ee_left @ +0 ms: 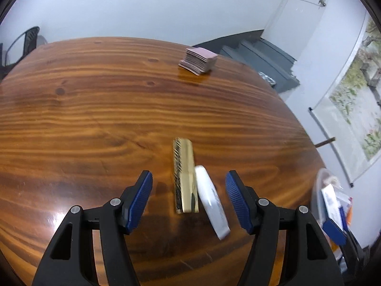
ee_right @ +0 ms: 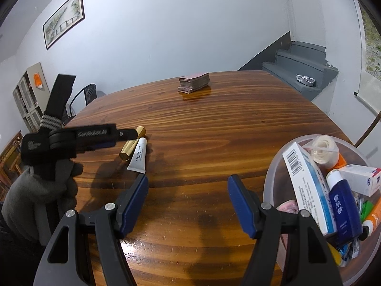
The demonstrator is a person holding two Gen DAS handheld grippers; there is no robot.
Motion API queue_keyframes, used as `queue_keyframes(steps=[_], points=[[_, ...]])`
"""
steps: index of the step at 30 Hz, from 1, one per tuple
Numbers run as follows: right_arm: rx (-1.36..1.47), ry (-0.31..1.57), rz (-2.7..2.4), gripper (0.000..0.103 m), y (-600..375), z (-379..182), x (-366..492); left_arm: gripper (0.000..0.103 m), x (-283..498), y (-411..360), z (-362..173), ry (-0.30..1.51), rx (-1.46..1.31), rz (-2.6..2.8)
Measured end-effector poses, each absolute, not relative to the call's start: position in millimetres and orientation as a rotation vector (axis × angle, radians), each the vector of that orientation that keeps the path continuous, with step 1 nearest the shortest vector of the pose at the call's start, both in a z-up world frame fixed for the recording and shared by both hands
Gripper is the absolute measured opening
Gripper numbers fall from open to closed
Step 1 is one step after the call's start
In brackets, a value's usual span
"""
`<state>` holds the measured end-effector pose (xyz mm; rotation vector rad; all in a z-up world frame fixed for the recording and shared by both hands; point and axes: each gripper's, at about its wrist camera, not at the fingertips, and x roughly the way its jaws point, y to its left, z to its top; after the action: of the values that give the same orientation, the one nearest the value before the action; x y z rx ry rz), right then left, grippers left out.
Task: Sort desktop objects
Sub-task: 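Grasp the gold lipstick upright with the left tool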
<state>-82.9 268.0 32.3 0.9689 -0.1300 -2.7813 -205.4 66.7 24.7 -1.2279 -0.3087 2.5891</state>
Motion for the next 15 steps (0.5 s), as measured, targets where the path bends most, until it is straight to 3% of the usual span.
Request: queue_keyframes(steps=[7,13,15], points=[[0.962,-0.126,-2.795,0.073,265.3,34.1,-83.3,0.067,-234.6,77.6,11.4,-0.183,-1.267,2.639],[0.997,-0.106,-2.747,0.073,256.4,32.0,-94.1,0.039,-229.5,71.0,8.8,-0.175,-1.259,2.599],[1.018,-0.086,-2.719,0.073,250.3,31.5,-102.2,0.039,-224.9,67.3,8.0,-0.181,-1.263,2.593]])
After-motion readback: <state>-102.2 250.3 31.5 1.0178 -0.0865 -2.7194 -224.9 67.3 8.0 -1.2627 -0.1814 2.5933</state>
